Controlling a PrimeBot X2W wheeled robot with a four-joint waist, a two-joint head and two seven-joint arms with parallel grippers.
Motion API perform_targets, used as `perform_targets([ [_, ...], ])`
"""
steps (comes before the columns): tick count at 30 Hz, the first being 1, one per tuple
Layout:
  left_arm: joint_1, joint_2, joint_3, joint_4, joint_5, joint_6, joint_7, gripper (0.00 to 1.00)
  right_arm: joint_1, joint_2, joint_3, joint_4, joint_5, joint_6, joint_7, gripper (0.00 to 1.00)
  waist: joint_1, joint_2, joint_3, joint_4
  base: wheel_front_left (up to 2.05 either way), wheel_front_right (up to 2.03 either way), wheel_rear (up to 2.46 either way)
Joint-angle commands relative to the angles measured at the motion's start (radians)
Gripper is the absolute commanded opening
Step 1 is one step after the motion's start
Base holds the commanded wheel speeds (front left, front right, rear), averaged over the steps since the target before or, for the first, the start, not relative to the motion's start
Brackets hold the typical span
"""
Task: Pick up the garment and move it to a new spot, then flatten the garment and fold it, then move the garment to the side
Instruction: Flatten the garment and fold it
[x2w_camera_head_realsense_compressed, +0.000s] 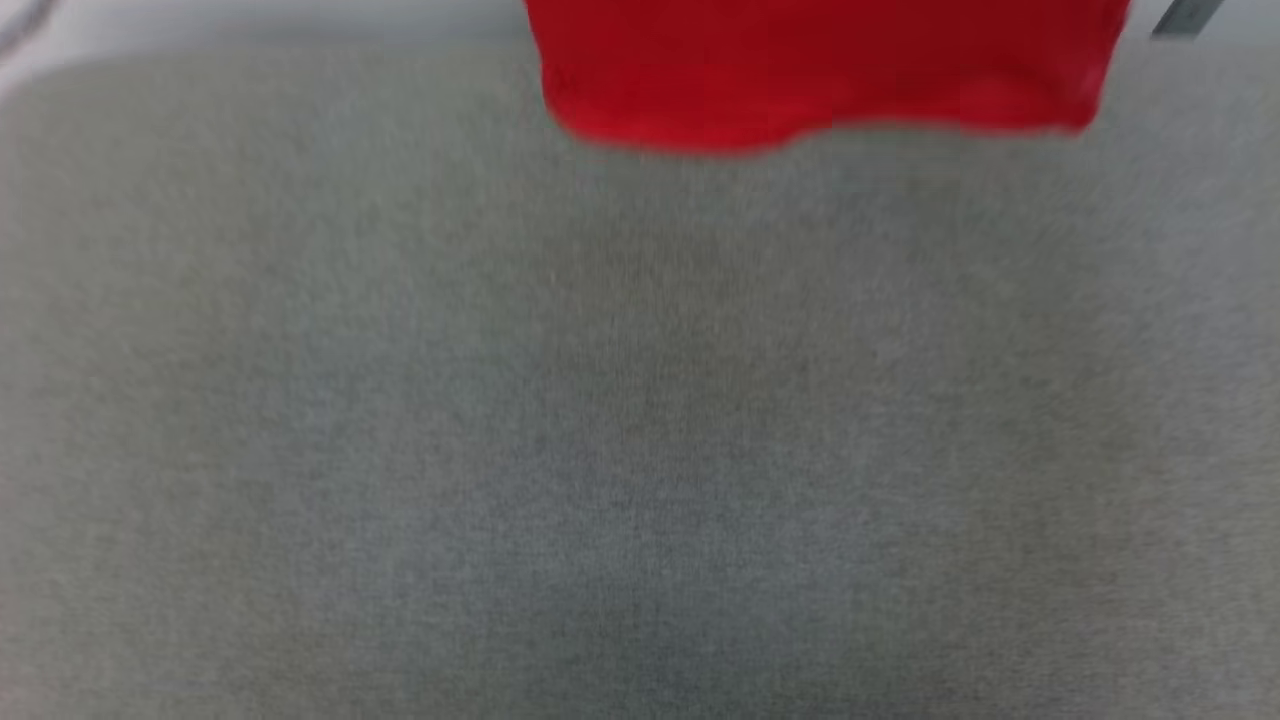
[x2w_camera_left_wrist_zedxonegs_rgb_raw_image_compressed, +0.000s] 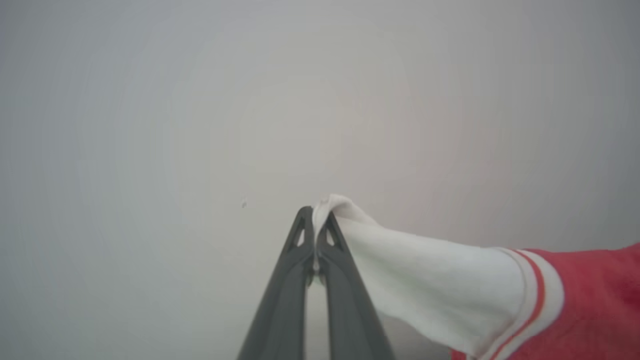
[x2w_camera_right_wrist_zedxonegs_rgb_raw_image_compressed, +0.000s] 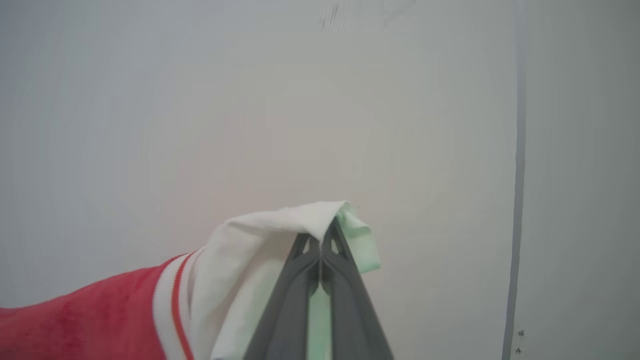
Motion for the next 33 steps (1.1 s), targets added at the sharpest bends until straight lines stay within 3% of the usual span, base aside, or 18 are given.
perform_targets([
  [1,-0.047,-0.005,0.007,0.002,0.020,0.010,-0.049,0.00,-0.045,-0.015,0.003,0.011,-0.032,-0.002,-0.066,0.00,0.0000,0.0000,0.153,0.018,0.00,0.00,0.00],
  [6,-0.156,-0.035,0.019,0.006,0.059,0.022,-0.235,0.00,-0.141,-0.040,0.021,0.012,-0.157,-0.002,-0.167,0.00,0.0000,0.0000,0.266,0.045,0.00,0.00,0.00],
  [8,-0.175,-0.048,0.022,0.001,0.063,0.006,-0.285,0.00,-0.159,-0.059,0.024,-0.067,-0.214,-0.002,-0.168,0.00,0.0000,0.0000,0.311,0.062,0.00,0.00,0.00],
  [11,-0.153,-0.056,0.024,-0.003,0.070,-0.010,-0.322,0.00,-0.082,-0.061,0.052,-0.126,-0.258,-0.002,-0.166,0.00,0.0000,0.0000,0.352,0.081,0.00,0.00,0.00],
  [16,-0.054,-0.071,0.005,0.035,0.074,-0.027,-0.328,0.00,0.027,-0.078,0.095,-0.104,-0.228,-0.002,-0.167,0.00,0.0000,0.0000,0.334,0.103,0.00,0.00,0.00],
  [20,0.055,-0.096,-0.022,0.093,0.044,-0.066,-0.250,0.00,0.132,-0.070,0.142,-0.013,-0.077,-0.002,-0.160,0.00,0.0000,0.0000,0.269,0.110,0.00,0.00,0.00],
  [23,0.135,-0.083,-0.033,0.126,0.019,-0.089,-0.165,0.00,0.195,-0.065,0.173,0.025,0.080,-0.002,-0.089,0.00,0.0000,0.0000,0.210,0.104,0.00,0.00,0.00],
  [28,0.249,-0.063,-0.036,0.140,-0.028,-0.113,-0.064,0.00,0.301,-0.090,0.218,-0.001,0.247,-0.002,0.029,0.00,0.0000,0.0000,0.133,0.096,0.00,0.00,0.00],
  [33,0.405,-0.030,-0.041,0.097,-0.084,-0.128,0.037,0.00,0.446,-0.154,0.263,-0.086,0.392,-0.002,0.164,0.00,0.0000,0.0000,0.043,0.092,0.00,0.00,0.00],
])
